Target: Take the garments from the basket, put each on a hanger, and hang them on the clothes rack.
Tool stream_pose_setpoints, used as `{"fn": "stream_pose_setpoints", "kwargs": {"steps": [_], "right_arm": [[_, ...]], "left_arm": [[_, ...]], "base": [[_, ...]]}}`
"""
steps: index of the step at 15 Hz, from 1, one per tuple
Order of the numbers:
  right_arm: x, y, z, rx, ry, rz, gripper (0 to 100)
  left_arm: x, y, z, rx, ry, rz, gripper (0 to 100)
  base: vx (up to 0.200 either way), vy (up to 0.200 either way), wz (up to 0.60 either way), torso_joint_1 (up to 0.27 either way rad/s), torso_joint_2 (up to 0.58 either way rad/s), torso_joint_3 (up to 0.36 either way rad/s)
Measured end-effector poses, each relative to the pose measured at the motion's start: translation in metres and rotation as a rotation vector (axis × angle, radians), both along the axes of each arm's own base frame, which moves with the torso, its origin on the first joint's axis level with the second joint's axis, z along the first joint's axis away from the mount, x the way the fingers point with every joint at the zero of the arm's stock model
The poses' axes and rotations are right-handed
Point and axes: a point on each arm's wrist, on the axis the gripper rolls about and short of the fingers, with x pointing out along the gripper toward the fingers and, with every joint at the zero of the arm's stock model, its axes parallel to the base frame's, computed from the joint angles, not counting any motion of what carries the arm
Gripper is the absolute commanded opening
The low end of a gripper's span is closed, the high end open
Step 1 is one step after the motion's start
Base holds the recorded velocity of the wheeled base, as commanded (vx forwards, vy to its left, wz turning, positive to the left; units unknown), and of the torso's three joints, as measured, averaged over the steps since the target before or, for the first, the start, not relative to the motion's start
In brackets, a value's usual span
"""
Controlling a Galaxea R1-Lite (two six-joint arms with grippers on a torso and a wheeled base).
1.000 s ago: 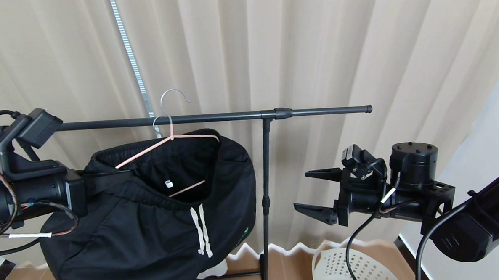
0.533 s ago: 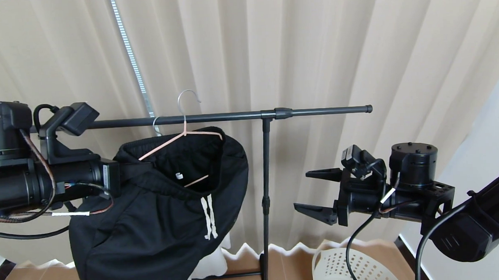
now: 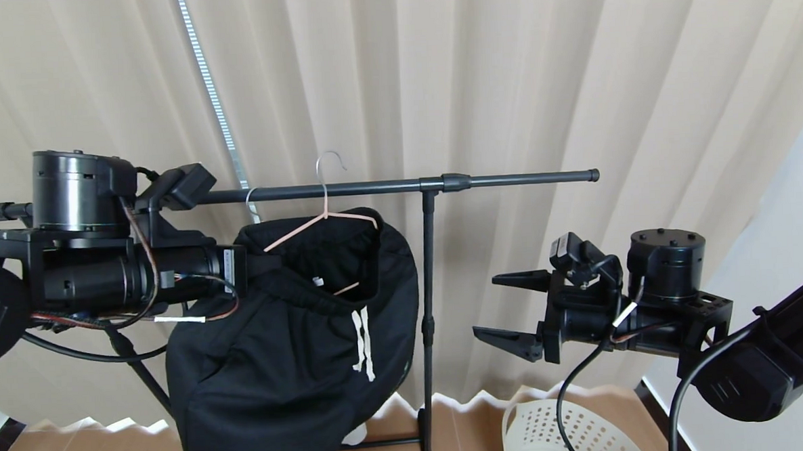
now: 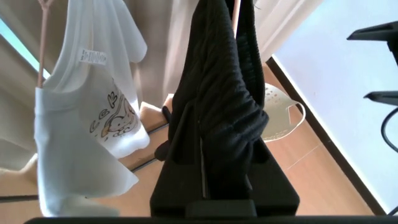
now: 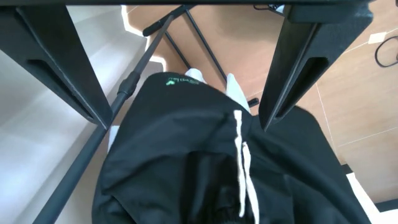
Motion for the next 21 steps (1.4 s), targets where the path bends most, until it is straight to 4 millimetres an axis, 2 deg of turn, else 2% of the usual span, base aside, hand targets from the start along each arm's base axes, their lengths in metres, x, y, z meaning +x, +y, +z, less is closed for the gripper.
{"fn": "stream_pose_setpoints", "kwargs": {"steps": [11,15,21], "right_arm": [[0.0,0.0,0.0,0.0,-0.001,0.0,100],[0.0,0.0,0.0,0.001,-0.002,0.0,100],[0.0,0.0,0.001,0.001,-0.003,0.0,100]], "left_arm": [[0.064,-0.026,-0.012,-0.125,0.101,0.127,0],[0.072,-0.034,-0.024,-0.115,0.128,0.115,0],[0.073,-0.037,-0.029,-0.109,0.143,0.11,0]], "base": [[0.0,0.0,0.0,0.0,0.0,0.0],[0.0,0.0,0.0,0.0,0.0,0.0],[0.0,0.0,0.0,0.0,0.0,0.0]]}}
